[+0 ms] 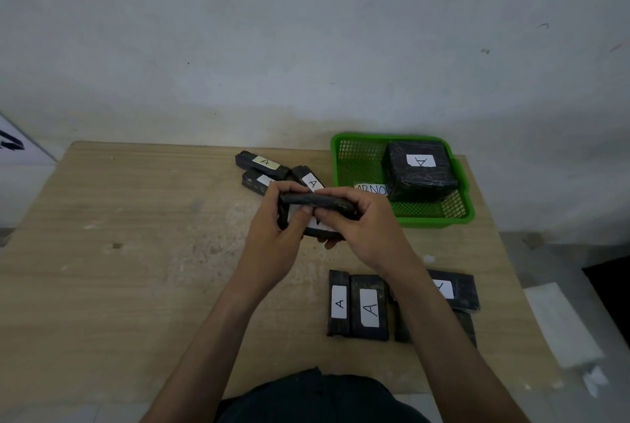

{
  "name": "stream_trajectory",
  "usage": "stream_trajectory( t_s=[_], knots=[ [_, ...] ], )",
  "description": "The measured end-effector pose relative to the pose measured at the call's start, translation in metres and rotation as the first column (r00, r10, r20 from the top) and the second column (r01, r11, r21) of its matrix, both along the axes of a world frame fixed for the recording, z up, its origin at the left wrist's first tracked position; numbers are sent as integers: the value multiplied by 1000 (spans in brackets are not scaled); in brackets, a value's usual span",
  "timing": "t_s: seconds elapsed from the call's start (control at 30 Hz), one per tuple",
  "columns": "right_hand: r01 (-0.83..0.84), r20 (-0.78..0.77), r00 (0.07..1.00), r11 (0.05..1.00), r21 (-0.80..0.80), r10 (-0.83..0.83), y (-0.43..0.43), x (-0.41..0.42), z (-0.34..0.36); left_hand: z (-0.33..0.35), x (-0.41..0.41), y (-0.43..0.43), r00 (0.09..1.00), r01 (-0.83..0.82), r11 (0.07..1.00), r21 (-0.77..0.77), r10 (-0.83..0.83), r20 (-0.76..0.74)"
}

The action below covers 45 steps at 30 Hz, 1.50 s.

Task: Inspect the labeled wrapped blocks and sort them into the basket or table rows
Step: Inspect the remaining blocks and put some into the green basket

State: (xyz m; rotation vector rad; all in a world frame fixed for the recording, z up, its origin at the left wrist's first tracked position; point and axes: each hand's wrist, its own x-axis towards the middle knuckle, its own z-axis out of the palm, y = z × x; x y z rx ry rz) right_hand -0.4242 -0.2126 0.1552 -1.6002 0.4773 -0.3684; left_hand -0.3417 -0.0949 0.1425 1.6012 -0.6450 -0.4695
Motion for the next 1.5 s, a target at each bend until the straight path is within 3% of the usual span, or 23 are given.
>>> stream_trajectory(
  t_s=[0.13, 0.27, 0.33, 0.47, 0.6, 0.77, 0.9, 1.13, 1.27, 1.4, 1.5],
  knots=[
    [-47, 39, 998, 993, -106, 51, -6, -3, 0, 6, -2, 3, 984, 34, 998, 43, -26, -175],
    [-107, 67, 990, 969, -223, 125, -12, -7, -1, 11, 5, 2, 877, 85, 995, 46, -53, -477],
    [-149, 61, 985, 974, -173, 162, -12, -9, -2, 12, 7, 0, 856, 79, 997, 2, -67, -513],
    [-96, -23, 995, 989, 114, 99, -12, -9, -7, 11, 9, -3, 905, 53, 998, -25, -58, -421],
    [27, -47, 999, 967, 253, -16, -9, -5, -9, 8, 7, -5, 979, 36, 998, 45, -26, -202],
    [83, -44, 996, 985, 150, -78, -6, -5, -12, 5, 2, -7, 1000, -5, 999, 49, 6, -14],
    [43, -20, 999, 998, 50, -42, -9, -6, -9, 2, 0, -6, 997, -2, 1000, 18, 3, -79],
    [76, 58, 995, 993, 90, -82, -5, -6, -11, 6, 0, -7, 998, -49, 998, -41, 47, -40],
    [20, 50, 998, 988, 155, -28, -7, -7, -11, 5, 3, -6, 994, -46, 999, -26, 43, -102],
    [67, -6, 998, 959, 277, -68, -13, -7, -11, 4, 2, -7, 967, -45, 997, -65, 27, -252],
    [47, -50, 998, 949, 310, -33, -18, -11, -8, 3, 1, -7, 972, -24, 999, -22, 18, -235]
  ],
)
